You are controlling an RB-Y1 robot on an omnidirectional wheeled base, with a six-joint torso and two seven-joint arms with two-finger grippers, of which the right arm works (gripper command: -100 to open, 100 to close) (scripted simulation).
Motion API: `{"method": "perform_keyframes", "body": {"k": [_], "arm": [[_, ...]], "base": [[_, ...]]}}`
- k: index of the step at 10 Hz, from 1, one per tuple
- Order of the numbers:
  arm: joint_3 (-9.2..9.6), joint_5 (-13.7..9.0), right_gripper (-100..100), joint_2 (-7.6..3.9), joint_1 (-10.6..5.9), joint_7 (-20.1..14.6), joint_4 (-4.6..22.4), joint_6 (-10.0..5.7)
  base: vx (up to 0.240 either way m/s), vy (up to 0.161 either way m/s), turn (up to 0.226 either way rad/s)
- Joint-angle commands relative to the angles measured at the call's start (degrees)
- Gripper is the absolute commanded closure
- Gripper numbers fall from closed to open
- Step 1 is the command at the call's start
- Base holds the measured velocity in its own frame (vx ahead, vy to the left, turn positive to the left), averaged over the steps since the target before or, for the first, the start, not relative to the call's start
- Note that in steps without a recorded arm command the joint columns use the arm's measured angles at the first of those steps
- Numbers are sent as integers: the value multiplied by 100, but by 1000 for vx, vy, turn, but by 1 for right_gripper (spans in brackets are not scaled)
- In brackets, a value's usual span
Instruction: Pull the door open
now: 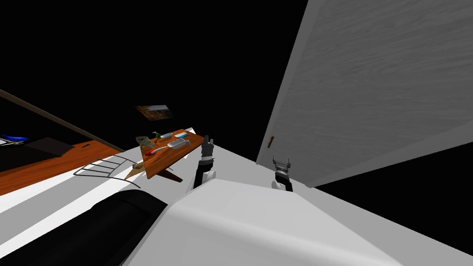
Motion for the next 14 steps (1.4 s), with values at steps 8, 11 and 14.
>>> {"method": "perform_keyframes", "body": {"k": [8, 11, 14], "arm": [[-89, -488, -100, 65, -245, -940, 882, -153], [-111, -607, -100, 87, -314, -1169, 1113, -197], [-141, -772, -100, 123, -408, -1488, 1434, -258]], "base": [[80, -51, 121], [80, -64, 108], [72, -60, 115]]}}
